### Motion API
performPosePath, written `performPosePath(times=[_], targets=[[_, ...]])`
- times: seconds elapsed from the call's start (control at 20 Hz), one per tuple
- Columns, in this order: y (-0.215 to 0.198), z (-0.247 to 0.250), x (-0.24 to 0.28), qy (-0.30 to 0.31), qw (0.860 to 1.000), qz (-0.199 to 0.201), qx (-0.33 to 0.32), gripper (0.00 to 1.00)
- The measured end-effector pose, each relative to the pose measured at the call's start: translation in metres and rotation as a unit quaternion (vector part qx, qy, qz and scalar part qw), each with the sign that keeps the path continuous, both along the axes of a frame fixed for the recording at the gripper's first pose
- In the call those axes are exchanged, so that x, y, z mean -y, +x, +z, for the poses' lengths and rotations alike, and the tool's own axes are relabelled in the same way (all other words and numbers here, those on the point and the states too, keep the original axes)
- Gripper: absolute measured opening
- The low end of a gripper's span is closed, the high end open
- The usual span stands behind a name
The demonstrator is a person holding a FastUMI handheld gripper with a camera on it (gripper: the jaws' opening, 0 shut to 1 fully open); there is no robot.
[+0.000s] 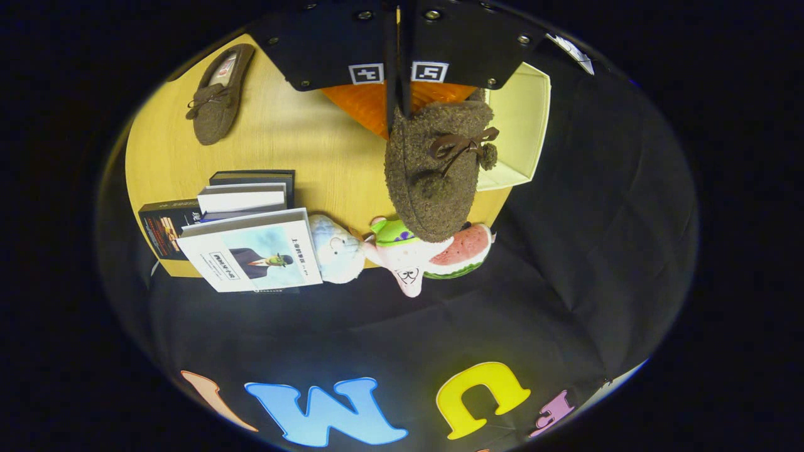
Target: Open the storage box then place both shoes into the box .Put the left shoe in first, then the right shoe, with the right side of both shoes facing outward in a uniform manner.
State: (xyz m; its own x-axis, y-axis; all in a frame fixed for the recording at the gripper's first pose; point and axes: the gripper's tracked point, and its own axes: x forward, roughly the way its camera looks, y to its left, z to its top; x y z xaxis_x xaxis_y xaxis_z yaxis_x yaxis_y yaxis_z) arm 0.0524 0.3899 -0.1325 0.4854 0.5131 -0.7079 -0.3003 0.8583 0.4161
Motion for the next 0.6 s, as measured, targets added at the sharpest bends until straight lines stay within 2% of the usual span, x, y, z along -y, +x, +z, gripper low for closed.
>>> performPosePath(times=[0.3, 0.6], targets=[[-0.018, 0.011, -0.08, 0.015, 0.999, 0.044, -0.01, 0.02], [-0.034, -0.029, -0.151, -0.015, 0.996, 0.073, -0.048, 0.02]])
